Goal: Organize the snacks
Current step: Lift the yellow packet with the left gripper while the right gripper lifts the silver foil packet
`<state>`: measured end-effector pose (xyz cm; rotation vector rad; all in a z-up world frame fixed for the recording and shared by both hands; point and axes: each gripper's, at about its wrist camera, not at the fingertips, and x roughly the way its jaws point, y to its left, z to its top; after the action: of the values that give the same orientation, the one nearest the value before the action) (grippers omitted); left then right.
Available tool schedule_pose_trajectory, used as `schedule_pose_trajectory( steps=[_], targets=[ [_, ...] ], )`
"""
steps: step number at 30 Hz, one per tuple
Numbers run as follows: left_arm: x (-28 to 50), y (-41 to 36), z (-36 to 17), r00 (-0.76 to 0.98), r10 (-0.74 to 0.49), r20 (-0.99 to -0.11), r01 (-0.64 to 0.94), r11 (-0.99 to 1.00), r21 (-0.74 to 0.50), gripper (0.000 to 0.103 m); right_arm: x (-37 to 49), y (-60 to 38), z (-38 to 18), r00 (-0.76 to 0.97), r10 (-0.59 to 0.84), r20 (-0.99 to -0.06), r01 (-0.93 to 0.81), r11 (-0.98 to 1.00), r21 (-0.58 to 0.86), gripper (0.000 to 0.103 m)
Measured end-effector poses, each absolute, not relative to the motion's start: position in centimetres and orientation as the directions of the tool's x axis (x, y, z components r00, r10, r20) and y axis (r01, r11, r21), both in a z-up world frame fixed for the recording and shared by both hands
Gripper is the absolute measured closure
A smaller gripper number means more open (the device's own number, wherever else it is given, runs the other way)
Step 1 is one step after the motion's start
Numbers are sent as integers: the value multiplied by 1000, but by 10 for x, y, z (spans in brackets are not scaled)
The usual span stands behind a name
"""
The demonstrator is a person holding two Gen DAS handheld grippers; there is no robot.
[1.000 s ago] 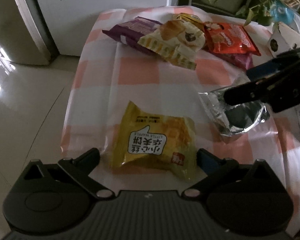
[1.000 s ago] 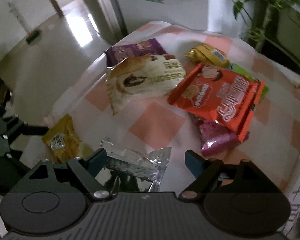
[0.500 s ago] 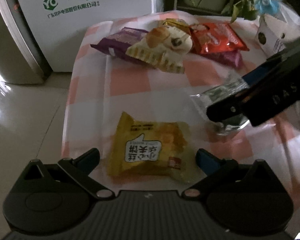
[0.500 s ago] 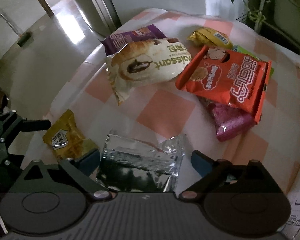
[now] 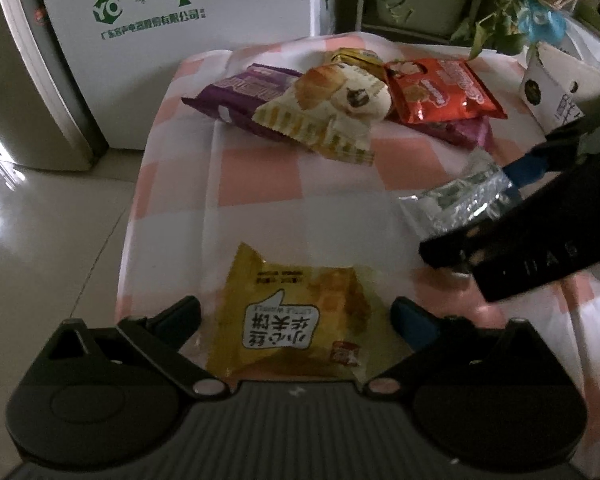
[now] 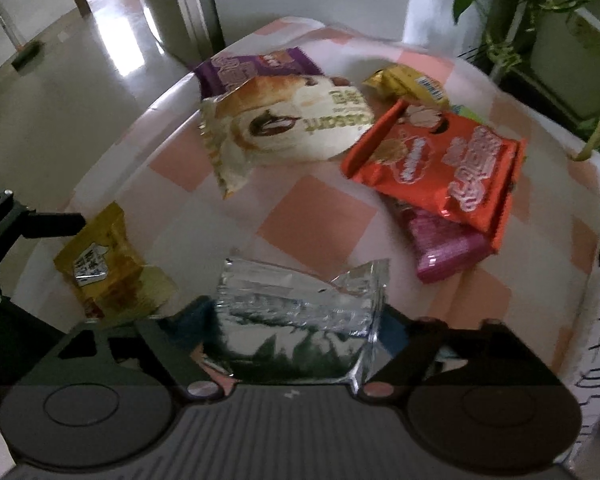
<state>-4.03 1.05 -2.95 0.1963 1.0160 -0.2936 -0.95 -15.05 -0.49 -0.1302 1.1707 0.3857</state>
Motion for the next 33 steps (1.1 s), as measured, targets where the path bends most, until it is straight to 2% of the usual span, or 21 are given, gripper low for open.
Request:
schedule_pose_trajectory(
  steps=[2,8,20,33],
  targets=[
    [-41,10,-27,491,-172,-854,340,941,6,19,-7,-158,-4,333,240,-912,-345,931,119,19],
    [-42,5,-23,500,-186,-846,354,935,4,37,-12,-170,7,362,213,-907,-304,947,101,21],
    [-44,1,-9,528,-213,-822,347,938,-20,40,-50,-205,65,484,231,-844,-253,960,118,21],
    [-45,-16,11,590,-222,-776,350,937,-2,40,-47,-215,67,510,232,-828,-227,965,130,21]
  ],
)
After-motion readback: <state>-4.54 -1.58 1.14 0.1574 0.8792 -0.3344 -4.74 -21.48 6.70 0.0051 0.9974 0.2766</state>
